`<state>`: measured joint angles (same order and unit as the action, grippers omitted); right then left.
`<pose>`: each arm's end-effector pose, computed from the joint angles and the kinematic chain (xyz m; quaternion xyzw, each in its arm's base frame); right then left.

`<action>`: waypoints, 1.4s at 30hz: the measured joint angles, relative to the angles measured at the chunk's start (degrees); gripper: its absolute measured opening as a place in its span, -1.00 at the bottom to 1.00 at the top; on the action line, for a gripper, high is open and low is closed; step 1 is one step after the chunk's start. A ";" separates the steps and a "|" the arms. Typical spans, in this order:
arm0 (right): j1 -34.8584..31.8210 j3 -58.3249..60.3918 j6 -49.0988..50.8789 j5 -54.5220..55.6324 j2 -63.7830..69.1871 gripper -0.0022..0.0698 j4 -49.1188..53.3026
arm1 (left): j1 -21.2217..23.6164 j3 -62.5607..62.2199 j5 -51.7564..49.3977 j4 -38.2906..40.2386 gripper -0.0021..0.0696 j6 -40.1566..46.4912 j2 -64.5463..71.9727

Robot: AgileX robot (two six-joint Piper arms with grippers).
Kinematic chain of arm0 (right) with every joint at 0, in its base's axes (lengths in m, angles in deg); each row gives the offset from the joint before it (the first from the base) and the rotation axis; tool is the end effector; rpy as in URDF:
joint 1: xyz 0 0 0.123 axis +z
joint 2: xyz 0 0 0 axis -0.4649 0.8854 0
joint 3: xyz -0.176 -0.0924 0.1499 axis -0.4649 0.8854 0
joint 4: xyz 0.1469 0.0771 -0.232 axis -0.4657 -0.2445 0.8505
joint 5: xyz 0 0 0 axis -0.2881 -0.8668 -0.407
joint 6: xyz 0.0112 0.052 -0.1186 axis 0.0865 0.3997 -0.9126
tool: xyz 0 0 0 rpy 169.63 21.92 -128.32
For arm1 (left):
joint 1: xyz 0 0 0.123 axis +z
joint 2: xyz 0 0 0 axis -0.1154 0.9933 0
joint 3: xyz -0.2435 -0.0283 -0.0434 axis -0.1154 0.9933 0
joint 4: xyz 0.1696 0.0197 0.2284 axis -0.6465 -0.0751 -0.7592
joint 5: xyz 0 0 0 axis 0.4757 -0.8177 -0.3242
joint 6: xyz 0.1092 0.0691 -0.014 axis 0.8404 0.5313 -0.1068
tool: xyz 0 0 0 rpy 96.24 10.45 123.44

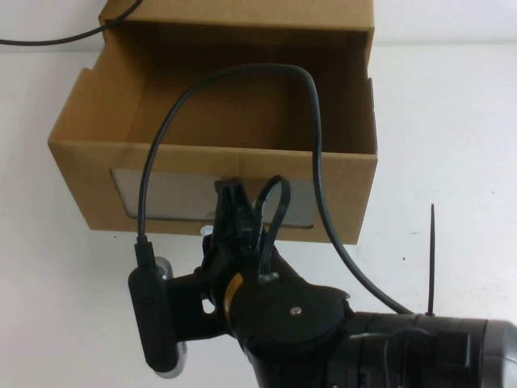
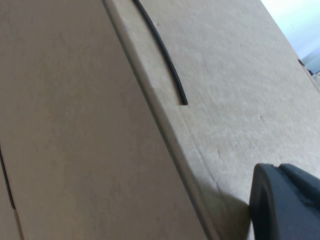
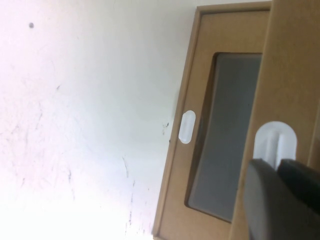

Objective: Open the shoe box
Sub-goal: 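Pull the top drawer of the cardboard box fully open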

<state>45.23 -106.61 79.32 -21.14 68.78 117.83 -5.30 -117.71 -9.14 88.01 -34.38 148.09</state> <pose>0.2028 0.3715 0.2155 -0.6901 0.5253 -0.2401 0.4361 0.5150 -0.0912 0.3546 0.1678 0.8040 -0.4011 0.4056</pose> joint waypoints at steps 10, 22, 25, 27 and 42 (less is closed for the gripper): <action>0.33 0.08 0.13 0.00 0.00 -0.73 -1.50 | 0.00 0.00 0.00 0.00 -0.96 0.00 0.00; 2.08 0.08 0.25 -4.08 -1.80 0.12 -2.27 | 0.00 0.00 0.00 0.00 -0.96 0.00 0.00; 4.55 0.08 0.25 -5.15 -3.62 0.09 -2.36 | 0.00 0.00 0.00 0.34 -0.96 0.00 0.00; 6.32 0.08 0.25 -6.12 -4.66 0.07 -2.36 | 0.00 0.00 0.00 0.34 -0.96 0.00 0.00; 14.54 0.08 0.25 -18.48 -11.07 0.03 -3.26 | 0.00 -1.69 -0.36 -1.60 -0.96 0.00 -5.46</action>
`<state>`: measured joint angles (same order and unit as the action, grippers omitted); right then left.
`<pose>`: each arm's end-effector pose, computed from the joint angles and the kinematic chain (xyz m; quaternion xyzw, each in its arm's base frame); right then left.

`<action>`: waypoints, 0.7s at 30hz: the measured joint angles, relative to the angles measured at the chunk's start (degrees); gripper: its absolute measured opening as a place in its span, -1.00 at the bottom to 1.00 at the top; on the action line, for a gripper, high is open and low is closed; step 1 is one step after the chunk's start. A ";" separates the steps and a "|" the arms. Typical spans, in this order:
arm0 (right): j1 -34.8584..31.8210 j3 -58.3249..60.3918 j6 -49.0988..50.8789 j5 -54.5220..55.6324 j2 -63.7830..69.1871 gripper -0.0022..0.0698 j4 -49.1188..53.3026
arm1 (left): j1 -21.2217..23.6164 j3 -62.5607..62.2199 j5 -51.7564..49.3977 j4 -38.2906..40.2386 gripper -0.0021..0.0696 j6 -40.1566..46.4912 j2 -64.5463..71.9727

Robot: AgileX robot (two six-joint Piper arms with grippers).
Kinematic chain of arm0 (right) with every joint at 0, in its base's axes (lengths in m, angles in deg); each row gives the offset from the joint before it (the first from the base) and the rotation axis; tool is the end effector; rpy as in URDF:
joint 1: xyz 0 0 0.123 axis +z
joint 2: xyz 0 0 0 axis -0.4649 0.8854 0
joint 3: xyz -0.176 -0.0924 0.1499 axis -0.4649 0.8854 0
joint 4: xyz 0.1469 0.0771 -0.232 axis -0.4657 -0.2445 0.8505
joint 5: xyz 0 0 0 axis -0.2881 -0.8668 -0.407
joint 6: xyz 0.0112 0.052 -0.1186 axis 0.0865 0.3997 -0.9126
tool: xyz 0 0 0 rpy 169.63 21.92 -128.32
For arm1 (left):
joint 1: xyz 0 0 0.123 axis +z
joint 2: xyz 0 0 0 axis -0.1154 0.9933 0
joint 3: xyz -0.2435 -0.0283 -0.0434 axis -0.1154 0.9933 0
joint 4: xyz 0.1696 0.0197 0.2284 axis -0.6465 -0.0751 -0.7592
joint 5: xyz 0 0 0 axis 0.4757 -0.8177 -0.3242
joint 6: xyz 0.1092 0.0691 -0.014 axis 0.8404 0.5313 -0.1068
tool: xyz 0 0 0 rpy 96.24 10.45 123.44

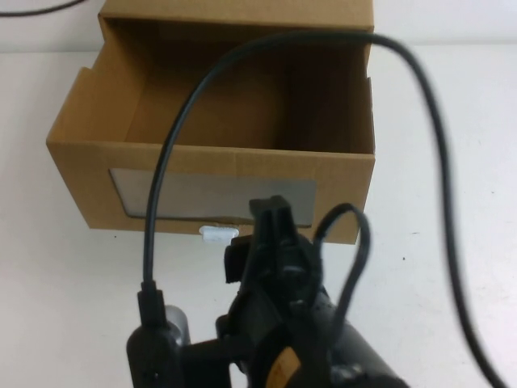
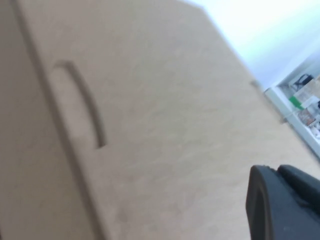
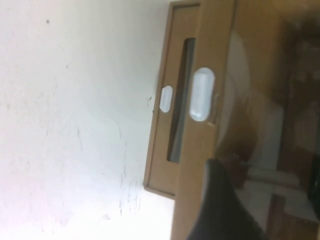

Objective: Open the shoe box
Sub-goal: 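Pull the top drawer of the cardboard box fully open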

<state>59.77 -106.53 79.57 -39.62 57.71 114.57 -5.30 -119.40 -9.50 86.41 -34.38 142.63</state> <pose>0.1200 0.3481 0.2832 -0.6618 0.5413 -0.2454 0.4569 0.4883 -0.0902 0.4087 0.1955 0.7846 -0.3767 0.4519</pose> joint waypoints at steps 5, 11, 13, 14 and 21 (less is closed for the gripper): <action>3.11 -1.37 0.00 -4.92 -1.76 -0.16 -0.22 | 0.00 -0.09 -0.27 0.00 -0.96 0.10 -3.84; 6.88 -5.81 0.00 -5.84 -6.64 -0.68 -3.66 | 0.00 -0.09 -1.47 -2.78 -0.96 0.91 -10.63; 7.75 -7.18 1.28 -6.07 -9.63 -0.85 -4.81 | 0.00 -0.09 -1.78 -5.15 -0.96 1.26 -13.74; 8.10 -7.69 2.67 -6.17 -11.56 -0.90 -5.41 | 0.00 -0.09 -2.11 -6.23 -0.96 1.26 -15.30; 8.52 -8.53 14.34 -7.42 -28.81 -0.98 -6.63 | 0.00 -0.22 -3.48 -10.44 -0.96 1.38 -24.63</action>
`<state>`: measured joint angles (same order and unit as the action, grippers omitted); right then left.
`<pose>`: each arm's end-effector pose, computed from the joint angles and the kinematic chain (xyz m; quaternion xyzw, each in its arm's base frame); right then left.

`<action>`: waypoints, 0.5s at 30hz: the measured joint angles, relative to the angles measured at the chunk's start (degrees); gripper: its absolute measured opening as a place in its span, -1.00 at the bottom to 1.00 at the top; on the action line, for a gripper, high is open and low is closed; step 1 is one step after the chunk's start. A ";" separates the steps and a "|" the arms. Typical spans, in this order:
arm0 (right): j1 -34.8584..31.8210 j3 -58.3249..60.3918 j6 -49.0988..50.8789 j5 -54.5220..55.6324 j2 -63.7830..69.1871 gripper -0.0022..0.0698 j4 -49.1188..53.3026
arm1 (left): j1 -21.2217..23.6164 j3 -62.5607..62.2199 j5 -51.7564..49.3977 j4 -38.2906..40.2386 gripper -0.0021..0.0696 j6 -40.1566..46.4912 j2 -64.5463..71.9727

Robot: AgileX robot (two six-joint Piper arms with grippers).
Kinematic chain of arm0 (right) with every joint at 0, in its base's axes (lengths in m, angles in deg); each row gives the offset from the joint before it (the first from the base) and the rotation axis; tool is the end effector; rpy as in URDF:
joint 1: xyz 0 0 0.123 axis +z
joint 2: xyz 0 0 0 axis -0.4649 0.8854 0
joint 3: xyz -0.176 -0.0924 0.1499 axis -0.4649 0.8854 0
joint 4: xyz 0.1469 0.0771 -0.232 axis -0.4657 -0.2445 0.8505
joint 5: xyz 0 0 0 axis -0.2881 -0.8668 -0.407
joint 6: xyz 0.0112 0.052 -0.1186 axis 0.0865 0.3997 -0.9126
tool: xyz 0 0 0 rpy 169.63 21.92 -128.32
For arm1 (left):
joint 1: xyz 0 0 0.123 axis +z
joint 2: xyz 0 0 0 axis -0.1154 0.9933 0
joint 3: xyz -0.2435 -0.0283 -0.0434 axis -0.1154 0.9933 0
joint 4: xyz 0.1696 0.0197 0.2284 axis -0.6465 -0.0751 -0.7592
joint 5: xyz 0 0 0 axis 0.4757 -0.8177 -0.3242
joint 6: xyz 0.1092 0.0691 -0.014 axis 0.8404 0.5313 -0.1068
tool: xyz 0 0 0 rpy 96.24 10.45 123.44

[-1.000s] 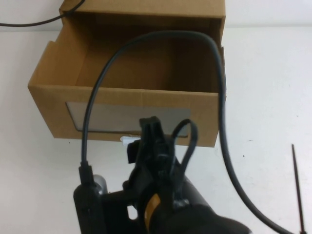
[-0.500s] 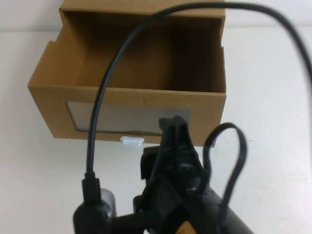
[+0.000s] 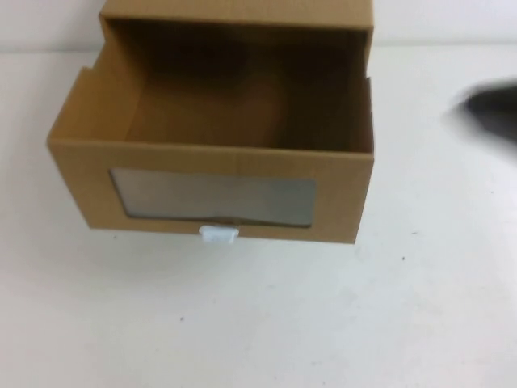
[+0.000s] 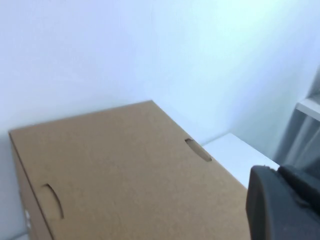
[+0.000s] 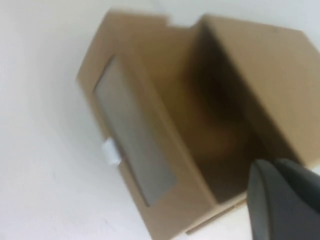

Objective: Open the shoe box
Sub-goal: 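Pull the top drawer of the cardboard box fully open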

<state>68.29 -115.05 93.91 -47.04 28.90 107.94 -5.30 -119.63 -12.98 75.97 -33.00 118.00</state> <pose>0.0809 0.2192 0.4613 -0.4529 0.6668 0.0554 0.5893 0.3340 -0.0818 0.5685 0.2834 0.7165 -0.2346 0.5927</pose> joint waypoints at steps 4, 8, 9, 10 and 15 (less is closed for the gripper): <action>0.00 1.28 4.56 -0.73 -11.50 -0.98 0.40 | 0.00 1.83 -0.12 -3.47 -0.96 -0.37 -5.65; 0.00 7.73 8.36 -1.56 -21.61 -0.98 2.02 | 0.00 9.71 -0.12 -8.53 -0.96 -1.16 -13.12; 0.00 9.85 9.23 -1.81 -23.56 -0.98 2.13 | 0.00 12.89 0.00 -9.32 -0.96 -1.16 -15.54; 0.00 11.90 10.19 -1.93 -25.11 -0.99 2.13 | 0.00 15.76 0.62 -9.87 -0.96 -1.03 -17.60; 0.00 19.32 12.66 -1.93 -28.57 -0.99 1.38 | 0.00 37.97 10.39 -10.33 -0.96 2.27 -33.69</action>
<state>68.29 -95.73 106.57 -48.98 0.33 109.32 -5.30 -81.65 -2.59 65.65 -30.73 84.31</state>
